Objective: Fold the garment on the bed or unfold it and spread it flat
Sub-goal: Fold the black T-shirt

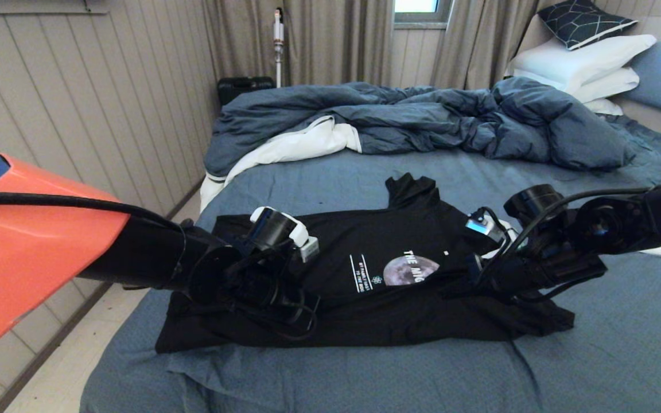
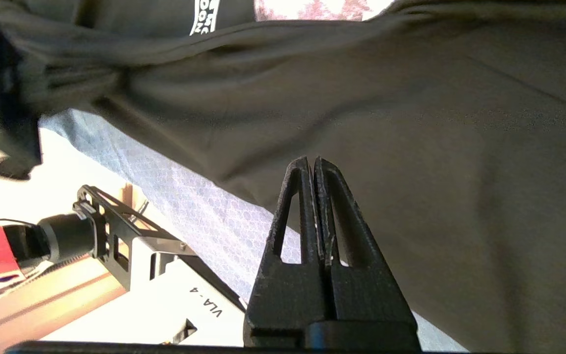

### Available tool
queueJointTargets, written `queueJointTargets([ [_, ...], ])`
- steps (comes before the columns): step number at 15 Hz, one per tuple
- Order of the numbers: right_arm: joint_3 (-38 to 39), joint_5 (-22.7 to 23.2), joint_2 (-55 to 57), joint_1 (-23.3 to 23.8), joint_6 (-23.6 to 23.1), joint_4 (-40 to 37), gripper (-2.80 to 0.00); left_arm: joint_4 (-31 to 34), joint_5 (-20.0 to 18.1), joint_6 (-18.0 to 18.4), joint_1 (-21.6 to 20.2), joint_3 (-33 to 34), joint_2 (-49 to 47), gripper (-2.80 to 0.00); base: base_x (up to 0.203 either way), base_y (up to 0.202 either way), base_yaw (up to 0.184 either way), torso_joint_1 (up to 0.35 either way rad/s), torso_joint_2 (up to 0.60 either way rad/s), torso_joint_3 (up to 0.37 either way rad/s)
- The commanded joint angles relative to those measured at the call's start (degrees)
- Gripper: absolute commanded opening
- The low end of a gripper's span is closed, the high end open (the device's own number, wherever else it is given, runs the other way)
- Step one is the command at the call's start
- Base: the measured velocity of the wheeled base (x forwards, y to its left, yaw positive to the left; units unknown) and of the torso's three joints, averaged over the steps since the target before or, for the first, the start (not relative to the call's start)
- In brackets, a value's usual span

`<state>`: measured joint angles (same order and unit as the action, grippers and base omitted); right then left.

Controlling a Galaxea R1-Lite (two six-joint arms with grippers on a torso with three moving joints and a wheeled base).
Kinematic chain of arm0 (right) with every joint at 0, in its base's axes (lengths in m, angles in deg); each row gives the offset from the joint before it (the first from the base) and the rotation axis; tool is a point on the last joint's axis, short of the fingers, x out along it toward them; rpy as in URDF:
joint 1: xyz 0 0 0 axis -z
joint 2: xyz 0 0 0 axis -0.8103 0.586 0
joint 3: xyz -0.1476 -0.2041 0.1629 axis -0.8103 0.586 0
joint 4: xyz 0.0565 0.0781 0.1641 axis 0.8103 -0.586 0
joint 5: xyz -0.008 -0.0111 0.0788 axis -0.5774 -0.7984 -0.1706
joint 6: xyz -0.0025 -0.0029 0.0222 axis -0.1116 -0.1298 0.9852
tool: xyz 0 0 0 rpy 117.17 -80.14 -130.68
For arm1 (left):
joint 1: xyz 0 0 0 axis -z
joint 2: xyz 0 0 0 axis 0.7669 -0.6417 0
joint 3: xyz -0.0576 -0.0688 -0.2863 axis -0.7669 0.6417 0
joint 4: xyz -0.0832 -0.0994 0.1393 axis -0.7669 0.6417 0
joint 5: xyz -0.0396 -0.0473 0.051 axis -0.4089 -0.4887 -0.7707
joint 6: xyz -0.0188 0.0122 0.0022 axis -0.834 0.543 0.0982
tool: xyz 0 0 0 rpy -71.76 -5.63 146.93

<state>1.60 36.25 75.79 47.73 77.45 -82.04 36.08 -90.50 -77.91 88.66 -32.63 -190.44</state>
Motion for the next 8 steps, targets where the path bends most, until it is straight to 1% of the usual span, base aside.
queueJointTargets([
  [1,0.9,0.4,0.1,-0.2,0.0,1.0,-2.80,-3.8,1.9,0.2,0.0,2.3,-0.9,-2.80,0.000,0.000,0.000,0.000,0.00,0.000],
  [2,1.3,0.8,0.0,-0.3,0.0,1.7,-2.80,-8.5,4.7,1.2,0.0,4.3,-1.2,-2.80,0.000,0.000,0.000,0.000,0.00,0.000],
  [3,1.4,1.2,-0.1,-0.3,0.0,1.8,-2.80,-12.9,6.5,2.0,-0.2,5.4,-1.2,-2.80,0.000,0.000,0.000,0.000,0.00,0.000],
  [4,1.5,1.3,-0.1,-0.3,0.0,1.8,-2.80,-15.1,7.8,2.5,-0.9,6.0,-0.7,-2.80,0.000,0.000,0.000,0.000,0.00,0.000],
  [6,1.7,1.4,-0.2,-0.3,0.0,1.9,-2.80,-15.7,8.2,2.7,-2.8,5.0,1.0,-2.80,0.000,0.000,0.000,0.000,0.00,0.000],
  [8,1.8,1.4,-0.1,-0.2,0.0,1.9,-2.80,-15.8,8.7,2.8,-3.6,4.0,1.3,-2.80,0.000,0.000,0.000,0.000,0.00,0.000],
])
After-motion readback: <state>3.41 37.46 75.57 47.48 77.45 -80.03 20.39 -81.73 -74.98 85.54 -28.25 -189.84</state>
